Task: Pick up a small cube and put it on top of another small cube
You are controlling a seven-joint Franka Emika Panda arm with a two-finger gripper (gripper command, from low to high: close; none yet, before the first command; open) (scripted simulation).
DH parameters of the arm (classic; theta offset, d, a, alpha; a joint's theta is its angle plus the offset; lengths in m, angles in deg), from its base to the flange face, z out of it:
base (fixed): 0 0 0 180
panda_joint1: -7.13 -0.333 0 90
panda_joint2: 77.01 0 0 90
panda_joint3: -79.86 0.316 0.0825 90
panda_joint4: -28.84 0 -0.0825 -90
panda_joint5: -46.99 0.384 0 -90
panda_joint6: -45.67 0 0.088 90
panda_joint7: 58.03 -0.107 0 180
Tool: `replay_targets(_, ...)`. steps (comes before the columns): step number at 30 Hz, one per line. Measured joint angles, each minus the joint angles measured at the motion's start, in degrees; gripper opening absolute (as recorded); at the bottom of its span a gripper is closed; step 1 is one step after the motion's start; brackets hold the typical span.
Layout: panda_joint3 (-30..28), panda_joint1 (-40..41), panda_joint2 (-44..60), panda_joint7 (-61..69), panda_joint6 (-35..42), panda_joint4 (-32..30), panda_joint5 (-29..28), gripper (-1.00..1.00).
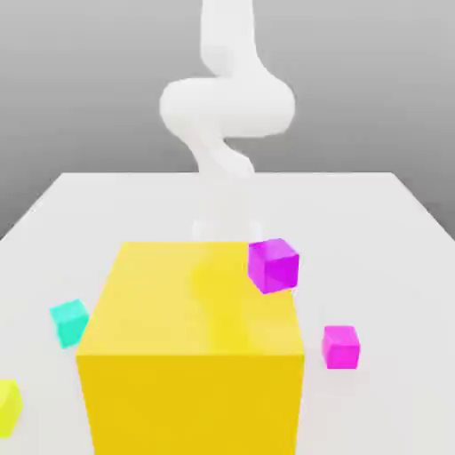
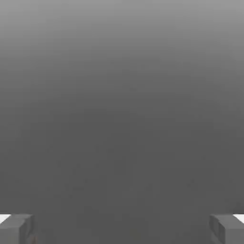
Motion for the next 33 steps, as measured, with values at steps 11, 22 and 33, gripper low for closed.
replay_targets(11, -6.47, 14.07, 20.37, -8.27, -12.95, -12.3, -5.93, 0.0)
replay_targets(22, -16.13, 24.98, 40.54, -7.64, -26.16, -24.57, 0.41, 0.0)
replay_targets(33, -4.57, 34.7, 56.27, 2.04, -38.68, -23.47, 14.08, -1.0)
